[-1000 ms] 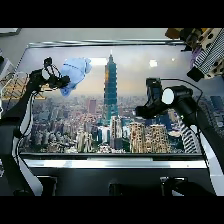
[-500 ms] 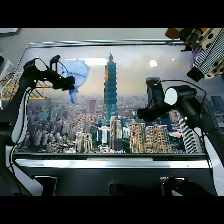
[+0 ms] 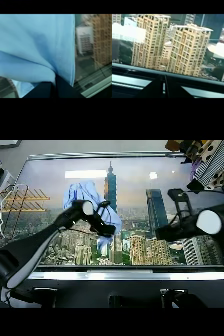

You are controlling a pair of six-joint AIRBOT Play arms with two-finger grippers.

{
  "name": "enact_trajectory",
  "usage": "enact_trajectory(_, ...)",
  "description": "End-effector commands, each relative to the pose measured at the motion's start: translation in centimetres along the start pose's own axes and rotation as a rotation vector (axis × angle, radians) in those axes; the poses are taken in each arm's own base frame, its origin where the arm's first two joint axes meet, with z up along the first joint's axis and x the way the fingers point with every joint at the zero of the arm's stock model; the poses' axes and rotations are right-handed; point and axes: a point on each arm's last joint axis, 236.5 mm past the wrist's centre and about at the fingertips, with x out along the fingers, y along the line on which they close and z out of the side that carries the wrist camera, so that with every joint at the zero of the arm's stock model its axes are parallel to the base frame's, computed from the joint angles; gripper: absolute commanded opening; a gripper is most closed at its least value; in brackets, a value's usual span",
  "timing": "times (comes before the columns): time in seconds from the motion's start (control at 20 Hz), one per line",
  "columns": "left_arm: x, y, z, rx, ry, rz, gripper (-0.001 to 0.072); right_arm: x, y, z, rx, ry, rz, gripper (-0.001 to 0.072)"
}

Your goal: Fold the clothes and pants, and hang the long-sleeved shirts on hangers.

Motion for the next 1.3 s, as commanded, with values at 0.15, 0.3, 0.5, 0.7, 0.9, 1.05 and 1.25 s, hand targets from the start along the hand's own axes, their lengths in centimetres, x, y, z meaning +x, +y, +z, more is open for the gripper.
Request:
enact_trajectory(0.15, 6.3, -8.7, -2.0, -0.049, -0.068, -0.069, 0.0013, -4.7, -3.0, -3.9, 0.007, -0.043, -0.102, 0.0081)
enact_trajectory(0.3, 7.7, -9.8, -2.9, -0.092, -0.022, -0.117, 0.0055, -5.7, -4.1, -4.5, -0.015, -0.059, -0.141, 0.0081)
enact_trajectory(0.5, 3.7, -7.6, -2.1, -0.072, -0.032, -0.090, 0.0550, -5.6, -3.0, -5.3, -0.017, -0.036, -0.093, 0.0080)
enact_trajectory(0.7, -5.1, 1.5, -1.2, -0.056, -0.093, 0.160, 0.0626, -6.3, 1.7, -0.5, 0.255, -0.224, 0.137, 0.0255)
enact_trajectory(0.9, -16.7, 10.6, -1.3, -0.170, -0.253, 0.352, 0.0625, -6.9, 2.0, 3.7, 0.380, -0.321, 0.176, 0.0294)
enact_trajectory(1.05, -24.4, 15.0, -2.5, -0.258, -0.399, 0.377, 0.0625, -4.8, 1.4, 4.1, 0.295, -0.245, 0.107, 0.0378)
enact_trajectory(1.25, -30.6, 20.3, -5.9, -0.387, -0.514, 0.422, 0.0625, -1.9, 1.1, 6.3, 0.292, -0.219, 0.087, 0.0474)
